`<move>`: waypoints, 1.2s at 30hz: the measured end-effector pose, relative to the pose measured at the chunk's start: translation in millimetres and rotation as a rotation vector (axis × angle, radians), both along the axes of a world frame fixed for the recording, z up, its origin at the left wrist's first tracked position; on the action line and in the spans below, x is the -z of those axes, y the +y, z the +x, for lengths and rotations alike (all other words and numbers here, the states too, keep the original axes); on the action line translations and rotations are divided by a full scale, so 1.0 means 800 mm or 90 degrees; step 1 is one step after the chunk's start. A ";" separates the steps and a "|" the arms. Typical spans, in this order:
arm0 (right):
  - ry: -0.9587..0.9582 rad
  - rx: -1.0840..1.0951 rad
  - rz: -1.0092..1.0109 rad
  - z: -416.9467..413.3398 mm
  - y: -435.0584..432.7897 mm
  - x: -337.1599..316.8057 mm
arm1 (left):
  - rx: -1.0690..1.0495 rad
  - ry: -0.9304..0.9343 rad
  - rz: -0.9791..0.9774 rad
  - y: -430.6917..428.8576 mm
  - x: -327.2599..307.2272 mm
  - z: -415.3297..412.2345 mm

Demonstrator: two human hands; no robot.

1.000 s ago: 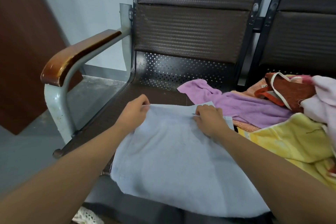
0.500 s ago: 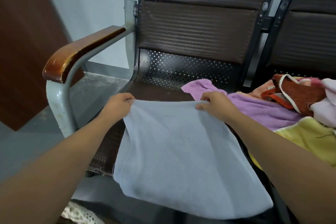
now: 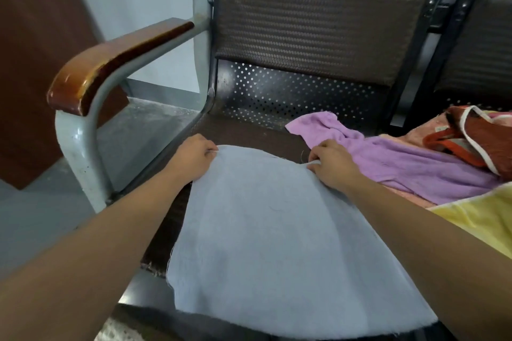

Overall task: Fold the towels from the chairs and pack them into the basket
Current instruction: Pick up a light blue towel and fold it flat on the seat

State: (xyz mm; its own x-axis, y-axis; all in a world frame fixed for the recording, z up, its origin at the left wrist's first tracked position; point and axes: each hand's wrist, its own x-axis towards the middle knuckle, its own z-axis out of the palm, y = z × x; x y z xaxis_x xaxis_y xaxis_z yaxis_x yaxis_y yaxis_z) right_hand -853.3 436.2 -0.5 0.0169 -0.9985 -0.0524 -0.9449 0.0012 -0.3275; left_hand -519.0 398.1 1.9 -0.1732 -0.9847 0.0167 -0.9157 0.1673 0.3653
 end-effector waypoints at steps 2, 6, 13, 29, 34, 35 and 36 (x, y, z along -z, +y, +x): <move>-0.003 -0.012 0.000 -0.002 -0.002 0.001 | 0.000 0.016 -0.002 -0.002 0.004 0.002; 0.017 -0.053 0.001 0.005 0.004 -0.007 | -0.034 0.094 0.011 0.008 -0.009 0.003; -0.240 0.016 -0.075 0.035 0.039 -0.076 | 0.065 0.267 -0.028 0.059 -0.105 -0.015; -0.359 -0.276 0.013 0.103 0.108 -0.149 | 0.157 0.126 -0.013 0.143 -0.202 -0.019; -0.156 -0.232 0.096 0.108 0.109 -0.105 | 0.101 0.133 0.029 0.149 -0.165 0.004; -0.138 -0.224 0.093 0.111 0.107 -0.095 | 0.094 0.125 0.033 0.149 -0.159 0.009; -0.103 -0.223 0.081 0.111 0.105 -0.086 | 0.084 0.116 0.037 0.149 -0.152 0.014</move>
State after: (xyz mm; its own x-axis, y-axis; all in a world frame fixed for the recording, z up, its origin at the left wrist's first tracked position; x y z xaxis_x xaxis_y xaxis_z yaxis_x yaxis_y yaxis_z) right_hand -764.4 520.3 68.1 0.3736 -0.9163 -0.1443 -0.8312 -0.2616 -0.4906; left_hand -507.5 517.0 123.9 -0.2999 -0.9540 0.0040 -0.8052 0.2554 0.5352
